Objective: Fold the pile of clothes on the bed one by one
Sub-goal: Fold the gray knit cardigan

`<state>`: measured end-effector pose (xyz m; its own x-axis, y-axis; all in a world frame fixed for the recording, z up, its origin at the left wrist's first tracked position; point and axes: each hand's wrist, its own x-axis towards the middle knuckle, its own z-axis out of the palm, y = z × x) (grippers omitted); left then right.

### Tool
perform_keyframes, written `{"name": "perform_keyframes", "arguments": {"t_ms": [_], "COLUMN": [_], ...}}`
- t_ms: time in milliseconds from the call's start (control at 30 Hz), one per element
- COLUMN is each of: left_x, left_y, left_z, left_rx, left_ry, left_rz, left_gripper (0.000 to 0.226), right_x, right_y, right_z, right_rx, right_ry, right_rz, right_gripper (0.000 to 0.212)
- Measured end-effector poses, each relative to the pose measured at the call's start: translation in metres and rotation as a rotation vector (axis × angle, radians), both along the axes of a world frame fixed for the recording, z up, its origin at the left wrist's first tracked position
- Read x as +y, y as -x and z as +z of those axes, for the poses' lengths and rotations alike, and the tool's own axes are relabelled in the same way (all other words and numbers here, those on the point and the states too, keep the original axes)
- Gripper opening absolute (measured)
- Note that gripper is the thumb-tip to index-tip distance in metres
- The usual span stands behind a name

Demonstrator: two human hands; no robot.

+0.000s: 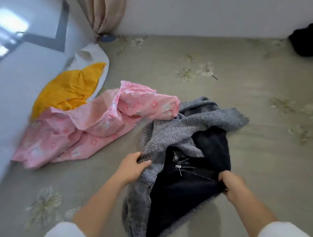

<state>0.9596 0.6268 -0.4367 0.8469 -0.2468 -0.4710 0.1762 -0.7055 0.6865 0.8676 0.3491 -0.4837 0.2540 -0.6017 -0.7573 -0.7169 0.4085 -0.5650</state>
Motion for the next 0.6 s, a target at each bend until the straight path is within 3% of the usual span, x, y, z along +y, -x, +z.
{"name": "perform_keyframes", "arguments": {"t_ms": [200,400,600], "left_x": [-0.084,-0.176,-0.217], "left_y": [0.095,0.2,0.232], "left_z": [0.081,0.14,0.185], "left_rx": [-0.007,0.005,-0.023], "left_ry": [0.134,0.29,0.327], "left_rz": [0.163,0.349,0.618], "left_gripper": [0.018,0.019,0.017], "right_x": [-0.085,-0.182,-0.25], "right_y": [0.065,0.136,0.188], "right_z": [0.081,0.169,0.246], "right_rx": [-0.111,-0.183,-0.356], "right_ry": [0.077,0.214,0.181], "right_rz": [0.228,0.285,0.248], "right_gripper": [0.015,0.015,0.015]}}
